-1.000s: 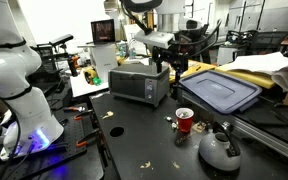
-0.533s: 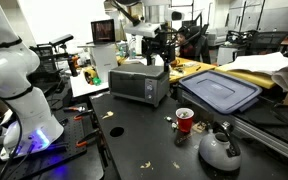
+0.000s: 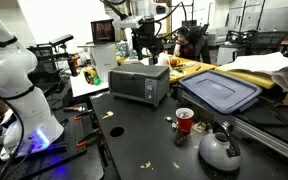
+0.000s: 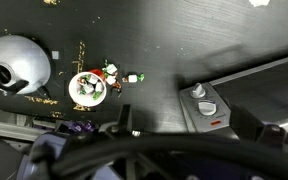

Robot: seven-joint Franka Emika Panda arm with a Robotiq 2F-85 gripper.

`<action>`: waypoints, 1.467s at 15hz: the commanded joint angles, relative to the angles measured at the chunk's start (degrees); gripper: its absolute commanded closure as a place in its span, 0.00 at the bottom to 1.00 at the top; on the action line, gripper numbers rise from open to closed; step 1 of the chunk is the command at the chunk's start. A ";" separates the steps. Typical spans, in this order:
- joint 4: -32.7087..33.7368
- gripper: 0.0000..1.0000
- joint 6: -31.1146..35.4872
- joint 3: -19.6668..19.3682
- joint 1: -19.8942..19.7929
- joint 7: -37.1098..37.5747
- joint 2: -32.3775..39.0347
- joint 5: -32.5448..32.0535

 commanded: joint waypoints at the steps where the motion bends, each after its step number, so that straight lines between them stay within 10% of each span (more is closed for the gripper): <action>1: -3.88 0.00 0.78 0.30 2.20 5.60 -4.93 -2.57; 12: -6.29 0.00 -1.69 4.00 5.50 22.57 -8.50 -8.08; 22: -5.45 0.00 -1.15 3.44 7.00 20.80 -7.12 -6.85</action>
